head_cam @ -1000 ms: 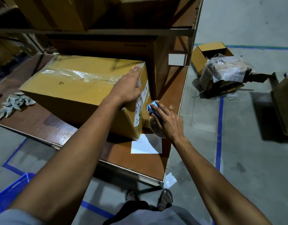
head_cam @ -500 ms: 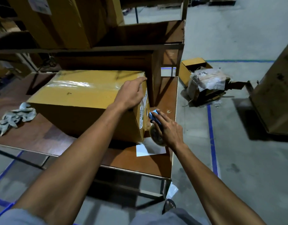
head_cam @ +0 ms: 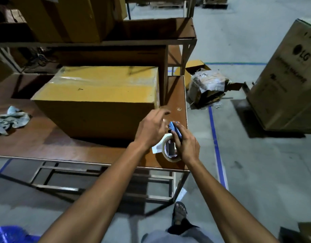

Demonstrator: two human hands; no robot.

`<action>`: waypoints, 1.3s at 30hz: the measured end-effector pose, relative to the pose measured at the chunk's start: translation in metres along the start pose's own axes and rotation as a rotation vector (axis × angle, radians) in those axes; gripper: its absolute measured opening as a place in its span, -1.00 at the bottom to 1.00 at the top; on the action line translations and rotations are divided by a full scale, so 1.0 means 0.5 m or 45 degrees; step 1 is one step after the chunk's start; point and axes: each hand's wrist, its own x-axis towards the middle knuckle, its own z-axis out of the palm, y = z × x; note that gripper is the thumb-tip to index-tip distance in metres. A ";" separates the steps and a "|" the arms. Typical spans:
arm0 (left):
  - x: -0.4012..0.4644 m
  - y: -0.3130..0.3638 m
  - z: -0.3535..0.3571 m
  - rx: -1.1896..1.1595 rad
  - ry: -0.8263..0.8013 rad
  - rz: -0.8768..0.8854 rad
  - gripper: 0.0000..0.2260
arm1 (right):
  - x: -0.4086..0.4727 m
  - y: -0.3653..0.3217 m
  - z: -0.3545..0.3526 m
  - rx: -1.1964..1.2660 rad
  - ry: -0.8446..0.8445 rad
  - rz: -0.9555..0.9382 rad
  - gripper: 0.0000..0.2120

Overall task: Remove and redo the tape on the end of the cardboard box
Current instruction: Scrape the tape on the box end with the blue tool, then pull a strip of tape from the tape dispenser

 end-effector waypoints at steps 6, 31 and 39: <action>-0.111 -0.045 0.056 -0.098 -0.406 -0.484 -0.49 | -0.062 -0.014 0.020 0.505 0.035 0.436 -0.61; -0.075 -0.109 0.093 0.170 -0.695 -0.369 -0.30 | -0.005 0.048 0.129 1.337 -0.024 1.359 -0.37; -0.050 -0.094 0.104 0.329 -0.826 -0.250 -0.19 | 0.032 0.080 0.085 0.425 -0.086 1.173 -0.40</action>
